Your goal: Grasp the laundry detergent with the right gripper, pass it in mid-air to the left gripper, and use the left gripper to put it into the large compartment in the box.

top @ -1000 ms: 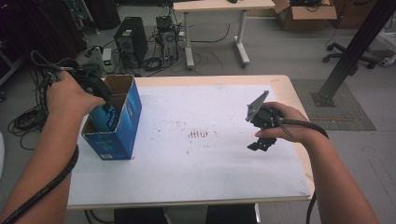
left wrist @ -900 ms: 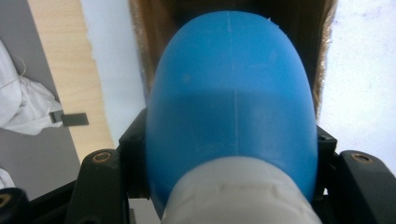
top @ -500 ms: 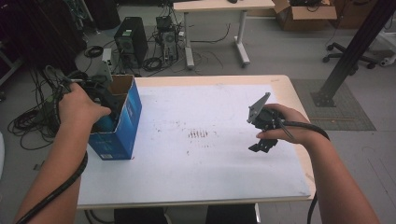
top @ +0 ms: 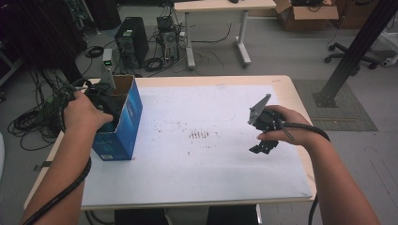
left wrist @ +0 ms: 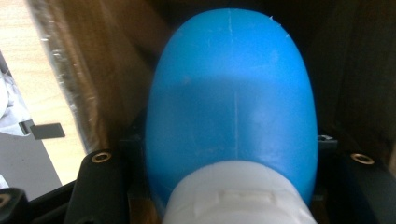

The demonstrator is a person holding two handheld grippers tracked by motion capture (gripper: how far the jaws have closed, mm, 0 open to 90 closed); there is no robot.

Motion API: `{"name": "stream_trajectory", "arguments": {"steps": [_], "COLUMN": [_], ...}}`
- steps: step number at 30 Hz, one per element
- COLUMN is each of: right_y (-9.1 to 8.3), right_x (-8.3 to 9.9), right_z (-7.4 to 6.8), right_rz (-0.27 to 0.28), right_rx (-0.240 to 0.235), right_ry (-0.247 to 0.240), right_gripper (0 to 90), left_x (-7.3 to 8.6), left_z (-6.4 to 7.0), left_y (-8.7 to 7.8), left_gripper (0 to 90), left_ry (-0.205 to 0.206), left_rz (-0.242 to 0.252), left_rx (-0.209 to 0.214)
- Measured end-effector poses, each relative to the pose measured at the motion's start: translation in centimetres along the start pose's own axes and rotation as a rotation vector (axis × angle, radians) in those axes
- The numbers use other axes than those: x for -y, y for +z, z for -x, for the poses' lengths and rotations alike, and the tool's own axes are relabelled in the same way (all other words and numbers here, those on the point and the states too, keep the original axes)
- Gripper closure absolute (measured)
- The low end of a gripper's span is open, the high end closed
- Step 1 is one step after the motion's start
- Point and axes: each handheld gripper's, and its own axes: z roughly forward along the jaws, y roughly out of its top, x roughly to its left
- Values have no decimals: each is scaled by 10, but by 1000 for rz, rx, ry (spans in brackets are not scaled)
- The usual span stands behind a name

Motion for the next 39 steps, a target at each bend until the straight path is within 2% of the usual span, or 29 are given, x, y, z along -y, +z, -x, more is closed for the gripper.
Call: {"name": "stream_trajectory", "arguments": {"steps": [10, 20, 24, 39], "right_y": [0, 1, 1, 3], "right_x": [5, 8, 10, 15], "right_z": [0, -1, -1, -1], "right_rz": [3, 4, 3, 6], "right_rx": [1, 3, 3, 1], "right_ry": [9, 14, 18, 23], "right_gripper": [55, 56, 56, 57], "left_x": [0, 2, 2, 3], "left_z": [0, -1, 0, 1], "left_y": [2, -2, -6, -15], "left_gripper": [379, 365, 351, 329], "left_ry": [17, -12, -12, -26], "left_rz": [5, 20, 33, 34], "left_rx": [-2, 10, 8, 13]}}
